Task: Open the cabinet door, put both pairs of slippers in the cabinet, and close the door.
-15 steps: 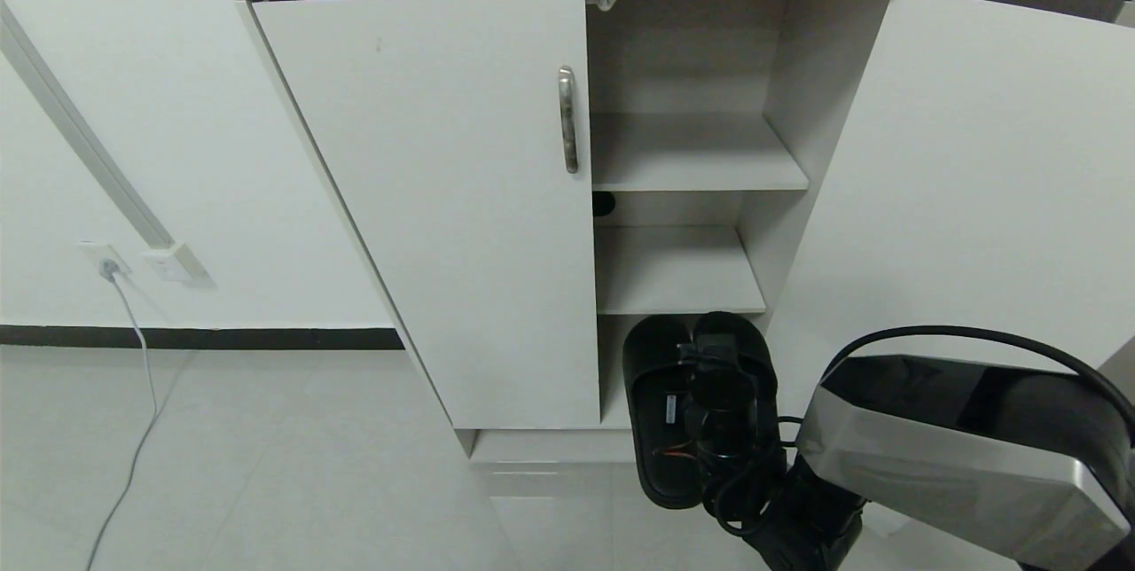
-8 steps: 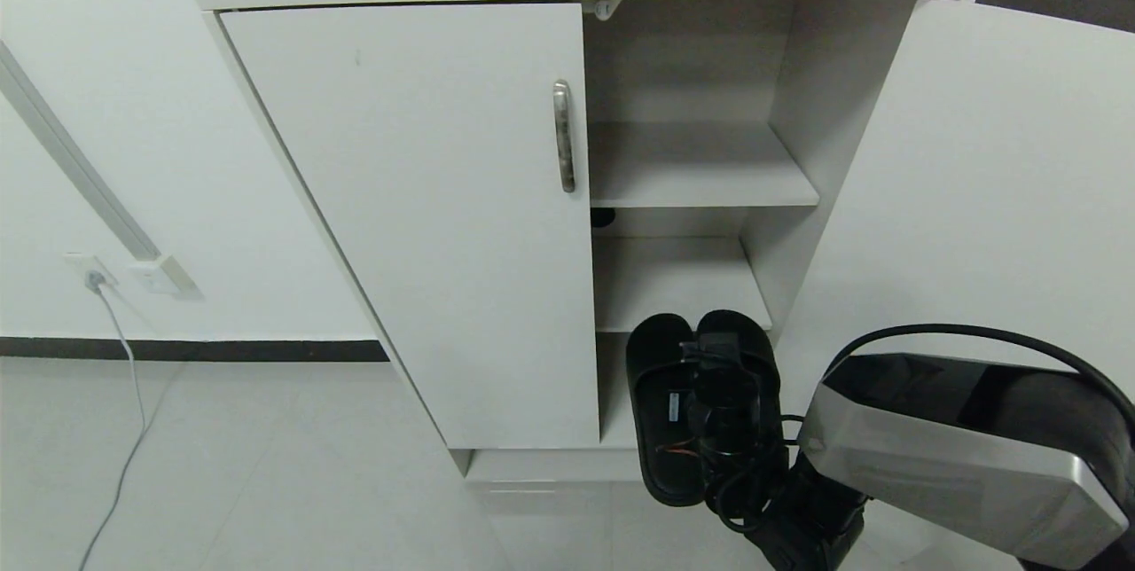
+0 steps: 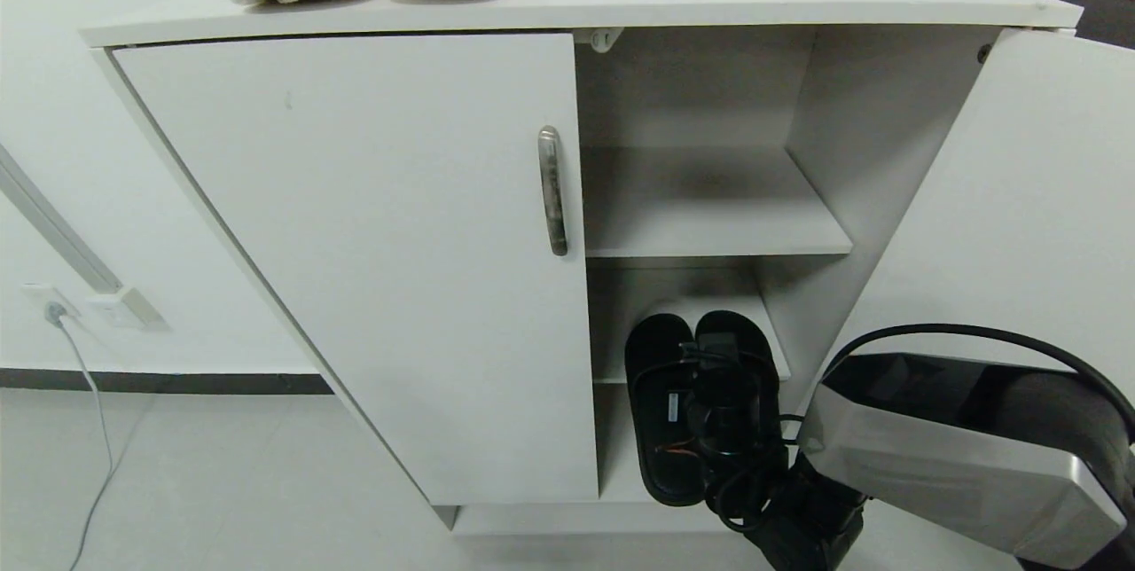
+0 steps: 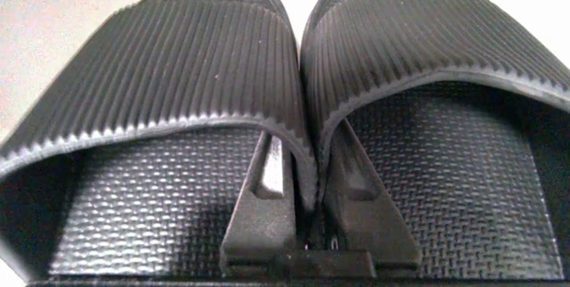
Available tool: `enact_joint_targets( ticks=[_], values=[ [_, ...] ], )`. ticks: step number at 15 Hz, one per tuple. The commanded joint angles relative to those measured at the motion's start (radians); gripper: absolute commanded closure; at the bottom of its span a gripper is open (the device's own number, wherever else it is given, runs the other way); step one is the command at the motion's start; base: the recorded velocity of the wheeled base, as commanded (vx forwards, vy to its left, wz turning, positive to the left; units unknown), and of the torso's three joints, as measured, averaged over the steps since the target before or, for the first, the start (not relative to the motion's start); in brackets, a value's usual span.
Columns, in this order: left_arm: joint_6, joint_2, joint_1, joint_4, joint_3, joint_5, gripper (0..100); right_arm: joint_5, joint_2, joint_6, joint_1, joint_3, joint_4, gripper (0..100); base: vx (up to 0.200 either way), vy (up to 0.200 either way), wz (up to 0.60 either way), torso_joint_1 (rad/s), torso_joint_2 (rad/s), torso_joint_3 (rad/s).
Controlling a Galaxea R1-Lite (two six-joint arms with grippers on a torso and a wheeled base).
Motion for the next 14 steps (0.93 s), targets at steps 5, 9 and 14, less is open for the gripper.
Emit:
enact_joint_targets(
  ticks=[5,9,14],
  values=[
    [0.0,0.001,0.0,0.0,0.0,0.0,100,0.12,0.003,0.002,-0.052,-0.075,0.088,100,0.0,0.0,0.0,0.0,0.0,0.0],
    [0.0,0.001,0.0,0.0,0.0,0.0,100,0.121,0.05,0.002,-0.086,-0.279,0.27,100,0.0,0.0,0.0,0.0,0.0,0.0],
    [0.0,0.001,0.0,0.0,-0.001,0.0,100,0.12,0.115,0.002,-0.126,-0.506,0.413,100,0.0,0.0,0.0,0.0,0.0,0.0]
  ],
)
